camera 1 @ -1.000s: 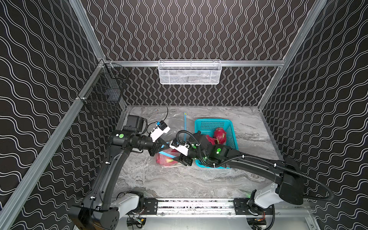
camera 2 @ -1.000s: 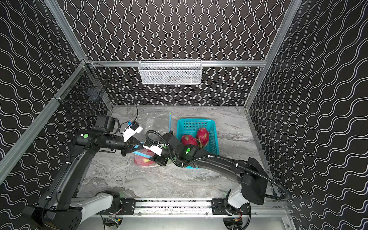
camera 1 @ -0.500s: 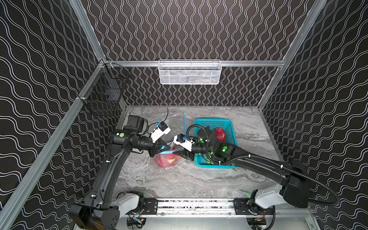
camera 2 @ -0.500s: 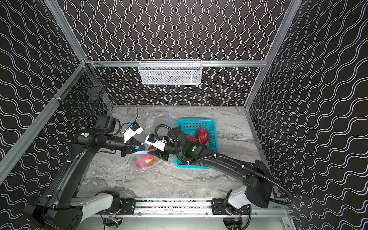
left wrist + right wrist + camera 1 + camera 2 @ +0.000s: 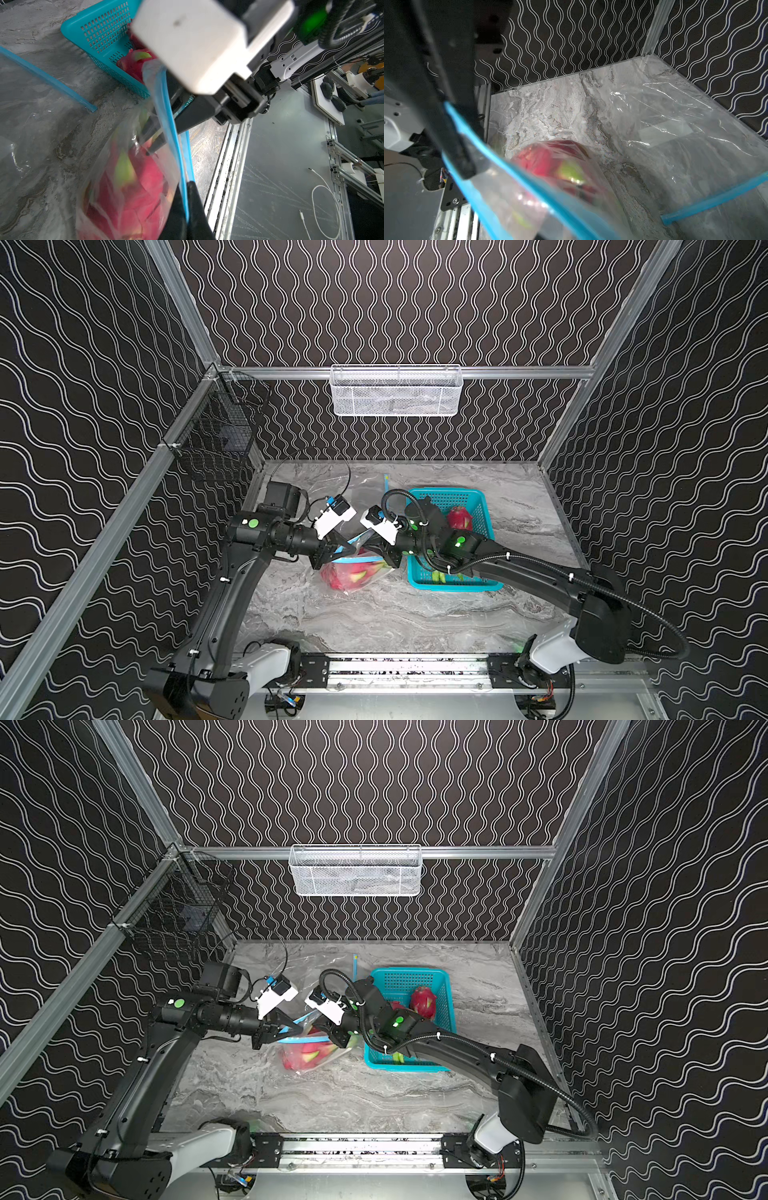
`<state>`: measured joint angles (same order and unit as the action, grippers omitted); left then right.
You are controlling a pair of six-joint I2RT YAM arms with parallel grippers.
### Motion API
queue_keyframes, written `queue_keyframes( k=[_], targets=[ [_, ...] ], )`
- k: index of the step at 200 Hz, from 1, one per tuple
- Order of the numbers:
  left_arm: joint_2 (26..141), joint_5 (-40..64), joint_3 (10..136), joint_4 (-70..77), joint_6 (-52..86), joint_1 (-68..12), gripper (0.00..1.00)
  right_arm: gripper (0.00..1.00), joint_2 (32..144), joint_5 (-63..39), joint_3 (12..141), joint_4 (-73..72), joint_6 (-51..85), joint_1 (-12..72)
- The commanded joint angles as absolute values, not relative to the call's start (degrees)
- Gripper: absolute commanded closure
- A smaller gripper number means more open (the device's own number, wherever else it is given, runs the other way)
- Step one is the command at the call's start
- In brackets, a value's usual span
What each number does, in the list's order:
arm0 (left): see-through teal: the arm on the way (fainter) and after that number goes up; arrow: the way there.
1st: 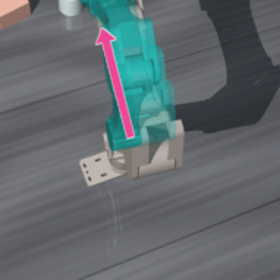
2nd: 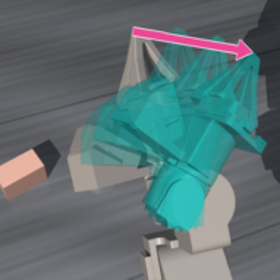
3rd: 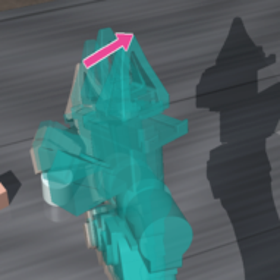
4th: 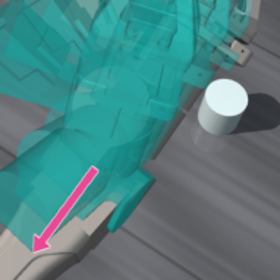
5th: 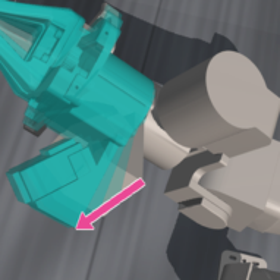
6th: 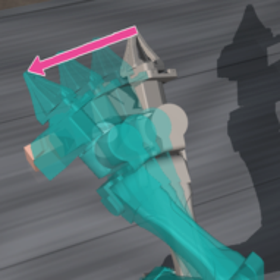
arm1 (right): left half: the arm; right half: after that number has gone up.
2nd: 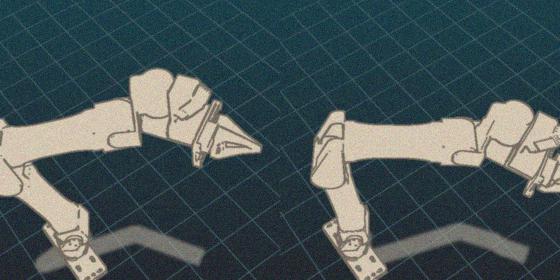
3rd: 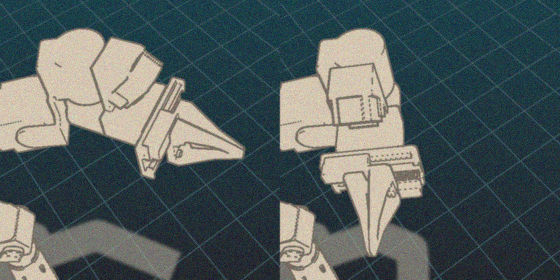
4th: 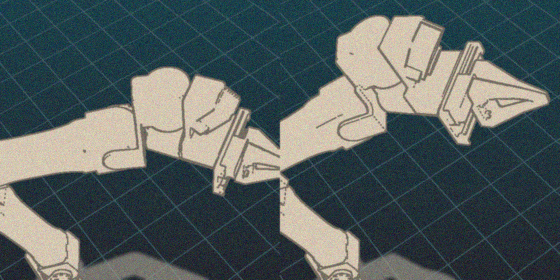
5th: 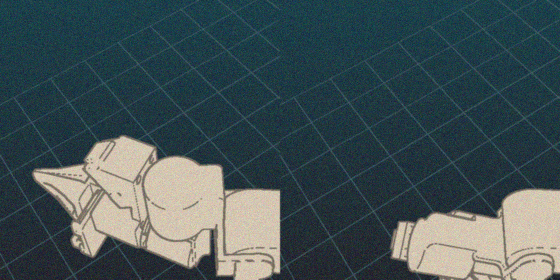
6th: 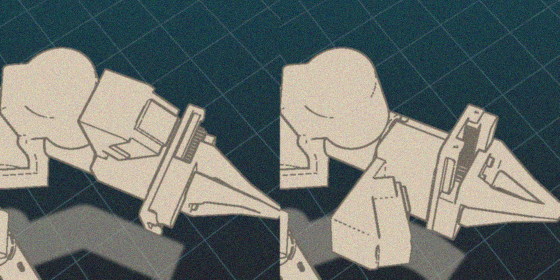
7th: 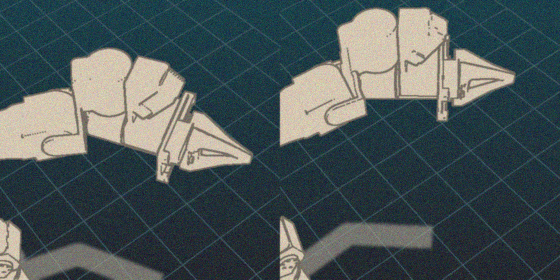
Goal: Open the zip-top bag and take out the dragon fruit
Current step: Pick up the dragon fruit from the zipper food storage bag.
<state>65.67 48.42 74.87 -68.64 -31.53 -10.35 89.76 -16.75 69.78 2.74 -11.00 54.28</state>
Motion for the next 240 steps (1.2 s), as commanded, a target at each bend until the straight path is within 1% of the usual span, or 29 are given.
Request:
queue_keyframes(
  k=[1,15,30,43,62,85,136,165,176,205,222,231,240],
  targets=[
    [65.55,50.26,75.65,-69.84,-32.16,-10.37,1.0,0.69,90.39,-14.3,69.34,2.29,-11.22,54.95],
    [65.65,50.07,75.84,-69.9,-32.25,-10.37,1.0,0.6,90.5,-15.82,67.77,1.46,-11.54,55.36],
    [65.83,49.97,75.84,-69.84,-32.26,-10.37,1.0,0.54,90.65,-18.56,66.52,0.78,-11.55,55.41],
    [65.83,49.77,75.76,-69.55,-32.11,-10.37,1.0,0.51,90.92,-20.21,66.05,0.33,-11.31,55.55],
    [65.92,49.39,75.65,-69.25,-31.99,-10.35,1.0,0.49,91.96,-22.06,66.47,-0.42,-9.32,55.63],
    [65.96,48.79,75.59,-69.07,-31.98,-10.37,1.0,0.47,93.35,-23.9,66.11,-4.92,-4.94,56.45],
    [66.09,48.68,76.03,-69.03,-31.9,-10.37,1.0,0.47,96.46,-19.75,64.21,-19.43,7.74,56.86],
    [65.98,48.78,76.04,-69.19,-31.99,-10.35,1.0,0.55,97.43,-14.65,62.09,-30.07,16.06,56.94],
    [65.95,48.78,75.87,-69.12,-31.99,-10.37,1.0,0.6,97.96,-12.6,61.68,-33.02,18.84,57.12],
    [66.08,48.86,76.19,-69.29,-32.16,-10.37,1.0,0.75,99.61,-6.6,61.82,-35.92,22.66,58.3],
    [66.01,48.39,76.46,-69.54,-32.86,-10.37,1.0,0.87,100.2,-5.8,61.94,-36.2,24.26,58.67],
    [65.92,48.06,76.46,-69.68,-33.17,-10.37,1.0,0.91,100.28,-5.93,62.01,-35.96,24.9,58.71],
    [65.75,47.58,76.46,-69.73,-33.52,-10.37,1.0,0.92,100.28,-6.03,62.06,-35.45,25.28,58.79]
  ],
)
